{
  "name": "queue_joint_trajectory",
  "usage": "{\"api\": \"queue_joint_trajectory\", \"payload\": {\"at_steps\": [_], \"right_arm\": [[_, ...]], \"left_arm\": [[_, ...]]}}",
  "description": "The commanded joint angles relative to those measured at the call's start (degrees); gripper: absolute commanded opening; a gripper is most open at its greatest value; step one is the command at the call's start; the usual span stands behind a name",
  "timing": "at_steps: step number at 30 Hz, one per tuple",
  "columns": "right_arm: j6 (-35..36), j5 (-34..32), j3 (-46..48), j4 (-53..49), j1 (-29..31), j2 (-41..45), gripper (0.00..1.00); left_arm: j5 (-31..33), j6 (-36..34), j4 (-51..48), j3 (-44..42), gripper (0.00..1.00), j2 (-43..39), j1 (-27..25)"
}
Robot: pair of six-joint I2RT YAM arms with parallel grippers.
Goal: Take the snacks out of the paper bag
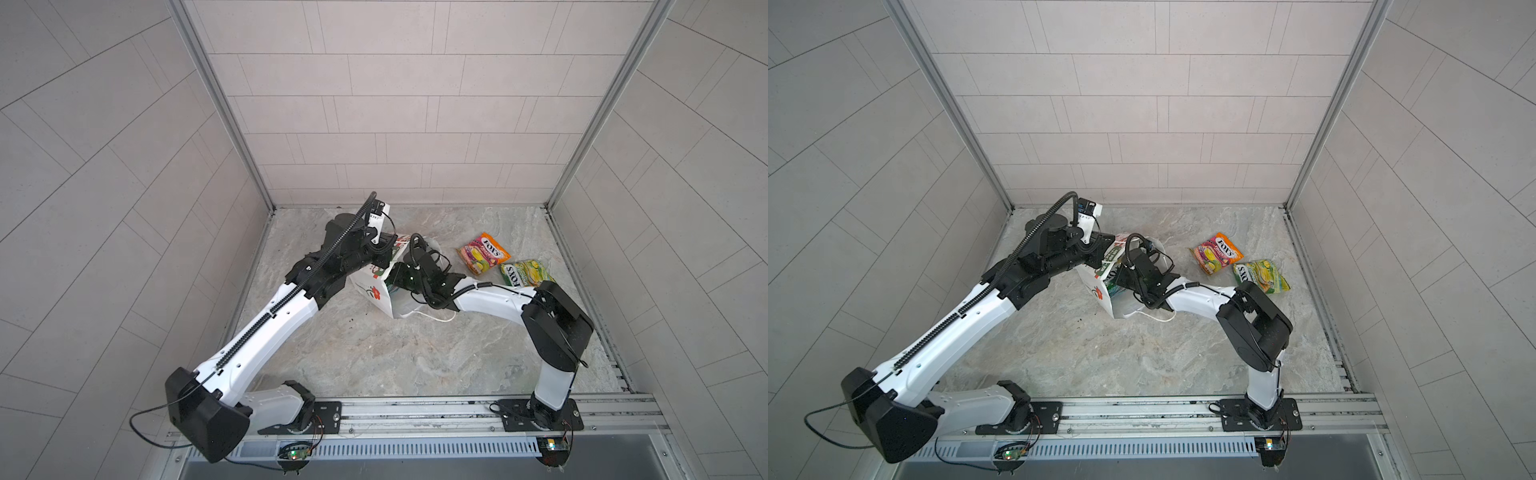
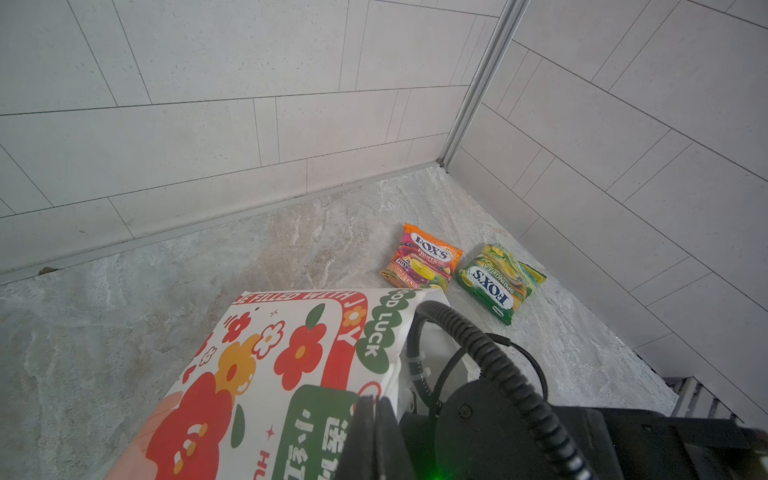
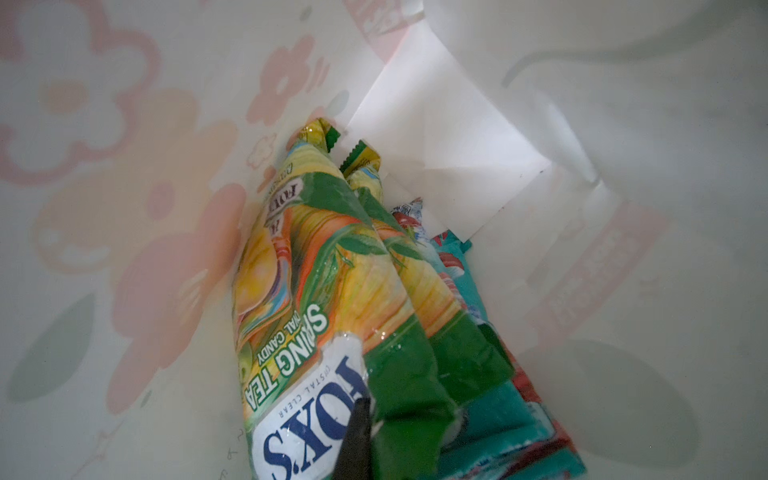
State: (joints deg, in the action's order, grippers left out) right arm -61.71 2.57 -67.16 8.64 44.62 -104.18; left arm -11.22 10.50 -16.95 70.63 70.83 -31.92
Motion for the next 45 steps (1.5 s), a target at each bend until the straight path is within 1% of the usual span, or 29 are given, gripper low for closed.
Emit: {"api": "queue_joint_trajectory", "payload": {"at_steps": [1,5,10,20,27,31,35,45], "right_arm": [[2.20,1.43,1.38,1.07,0.33,3.88,0.00],[4.68,3.31,4.07,3.85,0.30,7.03,0.00],[8.89,4.51,4.48,0.76,0.33,10.32,0.00],[17.04,6.14,7.95,-1.05,0.37,18.58,0.00],[19.62,5.63,12.54,1.32,0.09,24.39,0.00],[22.10,6.56,12.36,-1.78,-0.06,27.41,0.00],[24.31,6.06,12.67,-3.84,-0.23,31.27,0.00],[27.67,5.39,10.73,-9.51,-0.89,40.35,0.00]], "left_arm": [[3.08,0.17,1.04,-0.69,0.00,-0.60,0.11],[4.31,0.33,1.04,-0.74,0.00,-0.69,0.15],[5.48,0.57,1.04,-0.85,0.00,-0.67,0.11],[6.26,0.87,1.22,-1.06,0.00,-0.53,0.11],[6.48,0.86,1.22,-1.12,0.00,-0.42,0.11],[6.66,0.87,1.22,-1.26,0.00,-0.40,0.11],[6.65,0.90,1.20,-1.14,0.00,-0.38,0.11],[6.39,0.84,1.17,-1.19,0.00,-0.17,0.11]]}}
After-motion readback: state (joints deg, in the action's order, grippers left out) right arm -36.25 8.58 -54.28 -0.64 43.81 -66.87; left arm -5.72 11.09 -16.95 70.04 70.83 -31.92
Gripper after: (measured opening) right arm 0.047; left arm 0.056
